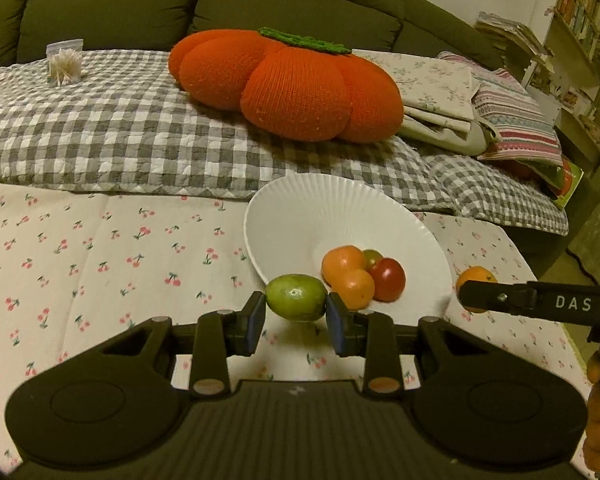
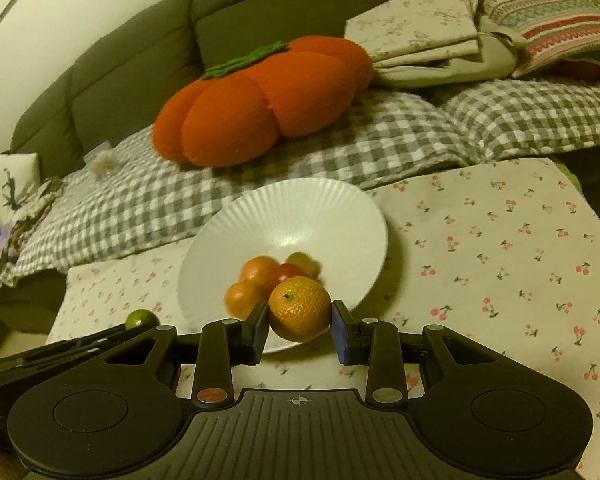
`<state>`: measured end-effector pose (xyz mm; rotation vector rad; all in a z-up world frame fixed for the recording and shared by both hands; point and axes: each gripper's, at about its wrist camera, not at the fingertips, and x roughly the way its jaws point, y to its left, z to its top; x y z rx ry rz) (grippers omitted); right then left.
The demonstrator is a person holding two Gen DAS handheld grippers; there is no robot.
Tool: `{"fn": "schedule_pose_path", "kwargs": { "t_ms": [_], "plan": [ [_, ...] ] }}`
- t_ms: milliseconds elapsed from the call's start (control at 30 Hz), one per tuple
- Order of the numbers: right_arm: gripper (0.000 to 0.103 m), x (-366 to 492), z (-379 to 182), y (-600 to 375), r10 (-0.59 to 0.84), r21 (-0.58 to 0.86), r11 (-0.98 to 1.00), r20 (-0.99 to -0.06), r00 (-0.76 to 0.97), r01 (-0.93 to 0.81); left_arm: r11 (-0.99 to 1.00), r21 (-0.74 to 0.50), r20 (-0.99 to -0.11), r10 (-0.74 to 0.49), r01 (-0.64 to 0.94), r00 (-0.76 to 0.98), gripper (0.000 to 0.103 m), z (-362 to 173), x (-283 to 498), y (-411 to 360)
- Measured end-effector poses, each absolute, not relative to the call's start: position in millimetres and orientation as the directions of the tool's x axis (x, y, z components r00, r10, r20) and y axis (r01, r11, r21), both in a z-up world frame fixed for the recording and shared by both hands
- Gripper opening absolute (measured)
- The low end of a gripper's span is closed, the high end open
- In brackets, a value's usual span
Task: Organize fruits
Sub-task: 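Carry the lime and tangerine up toward the white plate, then lower the lime and tangerine into the plate and open both grippers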
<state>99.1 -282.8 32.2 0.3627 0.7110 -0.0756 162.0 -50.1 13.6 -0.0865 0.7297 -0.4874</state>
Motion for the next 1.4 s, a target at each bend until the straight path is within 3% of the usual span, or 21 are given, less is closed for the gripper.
{"fn": "schedule_pose_path", "kwargs": {
  "t_ms": [1100,1233,1400],
  "plan": [
    [0.033,173,-2,-302,0.014,0.219,0.957,-0.686,0.728,0.188,0.856,-0.242,-0.614,-0.500,0.457,0.610,0.032,-16,214,-87],
    [0.035,175,-1,-300,0.005,0.215,0.957,-0.681,0.732,0.194,0.857,-0.250,-0.603,-0.502,0.451,0.619,0.050,-12,213,-85],
    [0.044,171,2,-300,-0.007,0.217,0.955,-0.669,0.744,0.204,0.859,-0.267,-0.592,-0.504,0.436,0.629,0.053,-5,212,-78]
  ]
}}
